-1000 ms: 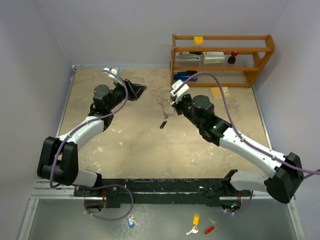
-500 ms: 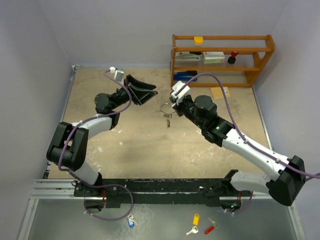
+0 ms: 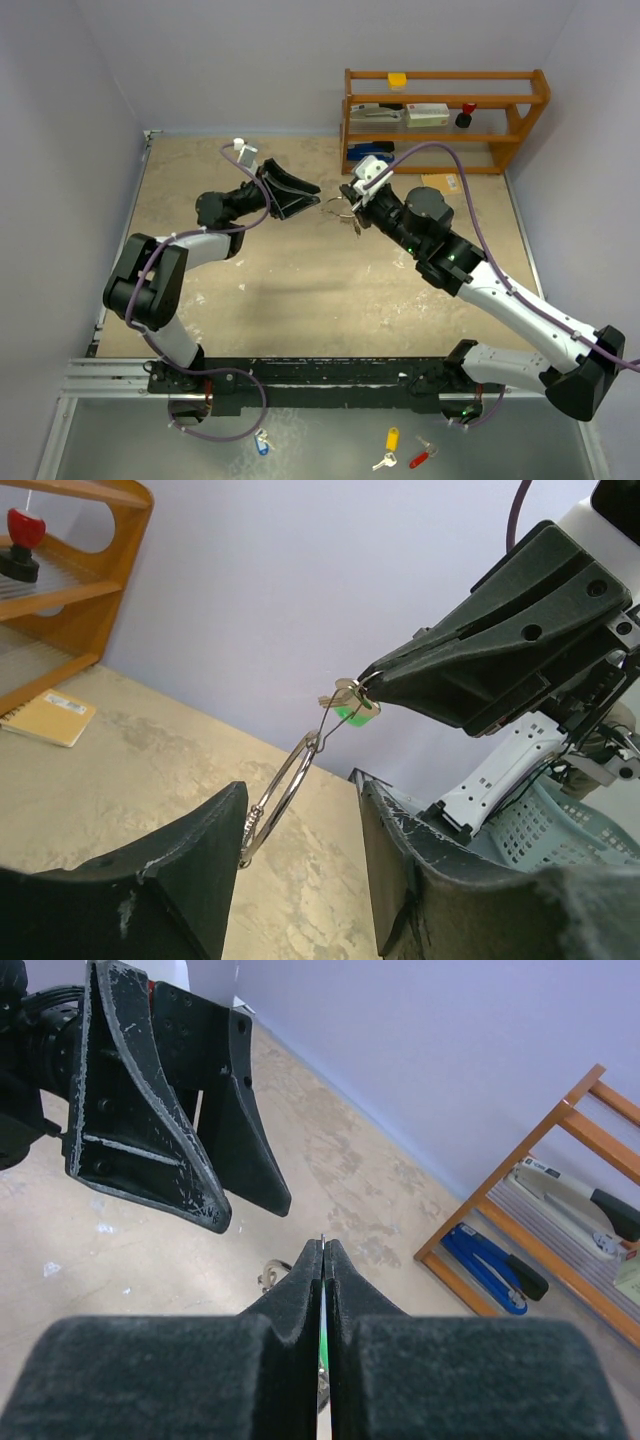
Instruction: Remove the keys from the keyring
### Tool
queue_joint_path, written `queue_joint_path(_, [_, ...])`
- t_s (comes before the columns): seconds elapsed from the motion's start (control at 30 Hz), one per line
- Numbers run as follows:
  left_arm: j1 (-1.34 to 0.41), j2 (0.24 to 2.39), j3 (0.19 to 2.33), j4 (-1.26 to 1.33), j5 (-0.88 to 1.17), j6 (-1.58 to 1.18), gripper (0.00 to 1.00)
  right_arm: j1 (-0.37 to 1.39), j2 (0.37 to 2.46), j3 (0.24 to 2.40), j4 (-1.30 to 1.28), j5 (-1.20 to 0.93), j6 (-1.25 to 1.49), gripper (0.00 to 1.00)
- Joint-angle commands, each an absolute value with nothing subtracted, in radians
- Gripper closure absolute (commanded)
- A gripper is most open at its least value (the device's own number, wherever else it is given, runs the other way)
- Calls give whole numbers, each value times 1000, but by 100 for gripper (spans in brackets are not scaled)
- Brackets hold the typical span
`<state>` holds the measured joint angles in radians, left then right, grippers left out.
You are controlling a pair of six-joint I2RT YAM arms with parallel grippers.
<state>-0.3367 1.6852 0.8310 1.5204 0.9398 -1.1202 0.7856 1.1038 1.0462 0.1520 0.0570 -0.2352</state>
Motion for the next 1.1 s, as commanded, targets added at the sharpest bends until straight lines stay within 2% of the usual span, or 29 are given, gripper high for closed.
queue_joint_path(0.0, [-350,1686,865,1719,948,-1189,55,794,1076,1096,171,28,-243,100])
queue_joint_path(0.17, [-365,1662,859,1700,927,-1135,59,797,1071,1100,171,18,-232,100])
queue_joint_path(0.27, [-370,1623,851,1577,898,-991,59,799,1069,1102,168,13,-224,100])
queue_joint_path(0.3, [-373,1600,849,1480,881,-945,59,800,1069,1103,167,11,-224,100])
queue_joint_path(0.47, [-442,1424,884,778,709,-336,59,803,1058,1106,165,7,-218,100])
queue_joint_path(0.53, [-475,1398,921,592,667,-203,59,804,1056,1105,168,3,-217,100])
queue_joint_path(0.73, [-482,1404,915,609,720,-223,58,805,1053,1105,174,0,-214,100])
queue_joint_path(1.07, [-483,1409,863,817,796,-332,58,806,1033,1098,170,-5,-207,100])
